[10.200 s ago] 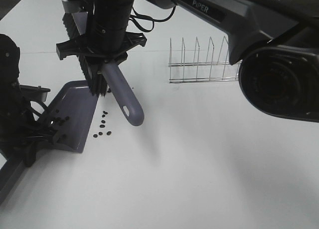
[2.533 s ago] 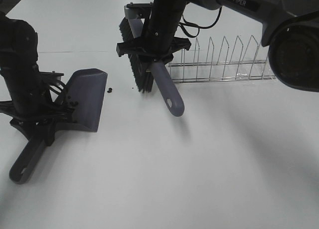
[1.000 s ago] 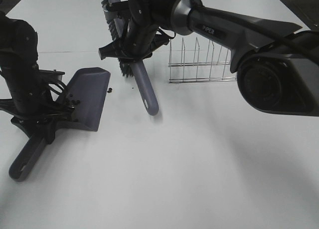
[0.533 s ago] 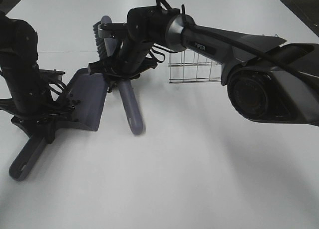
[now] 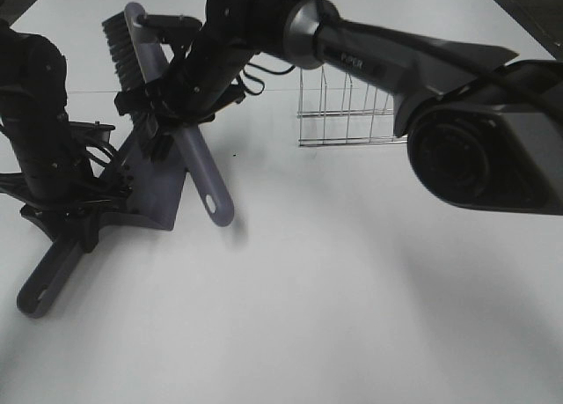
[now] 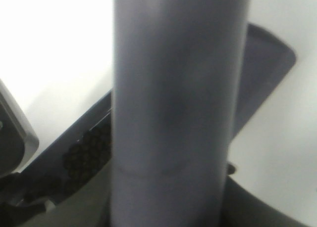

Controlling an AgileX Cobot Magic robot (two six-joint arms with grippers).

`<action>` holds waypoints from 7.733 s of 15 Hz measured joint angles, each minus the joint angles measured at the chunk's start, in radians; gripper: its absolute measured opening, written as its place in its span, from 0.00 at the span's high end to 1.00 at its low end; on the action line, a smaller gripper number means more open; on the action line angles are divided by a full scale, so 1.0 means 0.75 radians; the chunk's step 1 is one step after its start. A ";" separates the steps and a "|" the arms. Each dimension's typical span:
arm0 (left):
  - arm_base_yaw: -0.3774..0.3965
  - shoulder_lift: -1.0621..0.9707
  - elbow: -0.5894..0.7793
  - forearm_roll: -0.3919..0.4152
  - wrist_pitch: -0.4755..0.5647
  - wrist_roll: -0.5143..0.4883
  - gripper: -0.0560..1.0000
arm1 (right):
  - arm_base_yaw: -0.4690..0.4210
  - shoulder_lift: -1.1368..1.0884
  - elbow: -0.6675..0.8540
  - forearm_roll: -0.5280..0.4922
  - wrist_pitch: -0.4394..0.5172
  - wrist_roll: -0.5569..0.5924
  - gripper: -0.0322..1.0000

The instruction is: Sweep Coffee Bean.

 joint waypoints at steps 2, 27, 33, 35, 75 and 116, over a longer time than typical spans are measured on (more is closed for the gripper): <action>0.000 0.000 0.000 0.000 -0.005 0.000 0.65 | -0.029 -0.076 -0.004 -0.089 0.091 0.027 0.66; 0.000 0.000 0.000 -0.055 -0.011 0.009 0.65 | -0.517 -0.832 1.256 -0.381 0.499 0.075 0.66; 0.000 0.000 0.000 -0.089 0.000 -0.009 0.65 | -0.717 -0.732 1.228 -0.393 0.497 0.029 0.66; 0.000 0.000 0.000 -0.091 0.003 -0.009 0.65 | -0.717 -0.685 1.180 -0.393 0.496 0.021 0.66; 0.000 -0.001 0.000 -0.281 -0.049 0.057 0.54 | -0.717 -0.457 0.384 -0.249 0.491 0.020 0.41; 0.172 -2.760 1.108 0.141 0.161 -0.104 0.36 | -0.717 -3.511 2.531 -0.212 0.485 0.047 0.41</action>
